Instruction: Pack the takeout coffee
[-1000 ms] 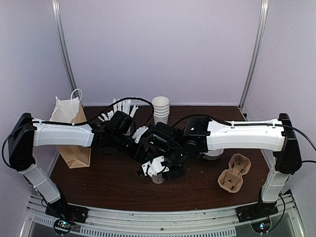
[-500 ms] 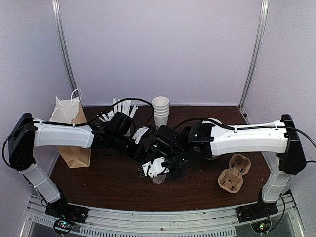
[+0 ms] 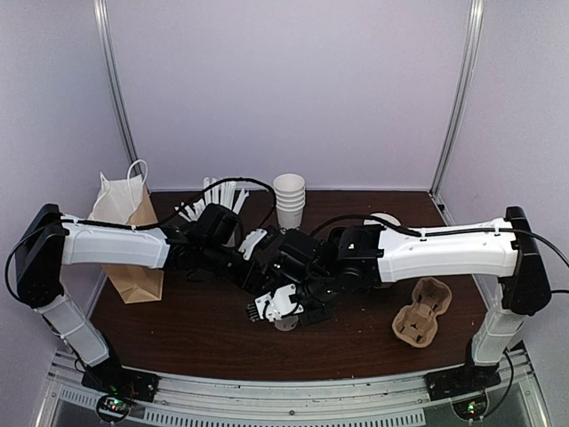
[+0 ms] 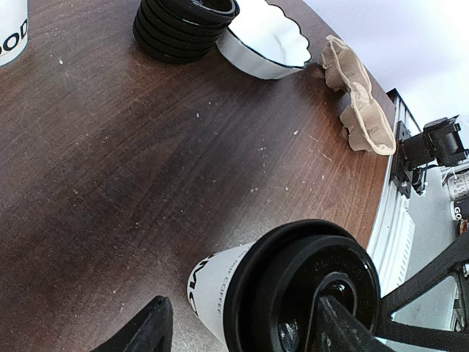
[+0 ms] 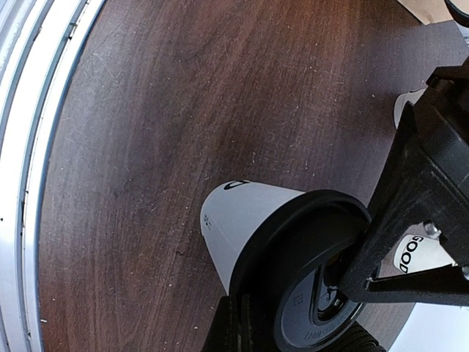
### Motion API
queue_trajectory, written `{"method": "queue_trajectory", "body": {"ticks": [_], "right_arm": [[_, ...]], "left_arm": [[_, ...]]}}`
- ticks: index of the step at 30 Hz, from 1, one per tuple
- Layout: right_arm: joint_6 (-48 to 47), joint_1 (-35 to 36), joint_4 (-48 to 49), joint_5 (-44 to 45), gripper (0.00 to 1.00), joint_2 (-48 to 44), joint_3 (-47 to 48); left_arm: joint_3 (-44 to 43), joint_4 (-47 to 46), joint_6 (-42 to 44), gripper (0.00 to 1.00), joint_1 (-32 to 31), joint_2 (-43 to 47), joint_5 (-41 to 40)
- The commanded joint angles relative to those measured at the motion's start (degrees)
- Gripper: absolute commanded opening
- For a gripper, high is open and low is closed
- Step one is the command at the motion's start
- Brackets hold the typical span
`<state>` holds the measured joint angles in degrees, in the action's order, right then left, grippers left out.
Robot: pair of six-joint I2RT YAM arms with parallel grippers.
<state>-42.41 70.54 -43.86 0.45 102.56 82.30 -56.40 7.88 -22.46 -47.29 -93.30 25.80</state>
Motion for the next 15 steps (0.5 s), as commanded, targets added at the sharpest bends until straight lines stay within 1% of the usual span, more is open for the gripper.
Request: {"method": "queue_trajectory", "body": {"ticks": [1,3,5,10,11,13,14,15], "right_arm": [[1.72,0.84,-5.52,-1.81,0.00,10.33,-3.48],[2.32,0.82,-5.29,-2.24,0.00,8.75,-3.29],[1.56,0.84,-5.37,-1.88,0.00,5.28,-3.23],[-0.14,0.83,-10.09,-2.66,0.00,-4.51,1.71],[-0.61,0.75,-10.66,-2.61,0.02,-5.75,2.99],[-0.86,0.48,-10.91,-2.06,0.15,-7.05,5.76],[-0.58,0.21,-11.17,-1.84,0.19,-6.97,7.88],[-0.05,-0.09,-11.53,-1.70,0.20,-6.61,10.01]], "left_arm": [[3.88,6.56,0.66,0.69,0.35,-2.30,-5.80],[3.78,6.41,0.83,0.69,0.27,-1.56,-5.61],[3.63,6.49,0.79,0.69,0.31,-0.98,-5.98],[3.29,6.64,1.29,0.69,0.20,-1.26,-5.69],[3.09,6.75,1.65,0.69,0.13,-1.33,-5.64],[2.85,7.00,2.12,0.68,0.15,-1.13,-6.38],[2.54,7.31,2.40,0.68,0.17,-1.03,-6.64],[2.20,7.59,2.60,0.68,0.13,-1.01,-6.74]]}}
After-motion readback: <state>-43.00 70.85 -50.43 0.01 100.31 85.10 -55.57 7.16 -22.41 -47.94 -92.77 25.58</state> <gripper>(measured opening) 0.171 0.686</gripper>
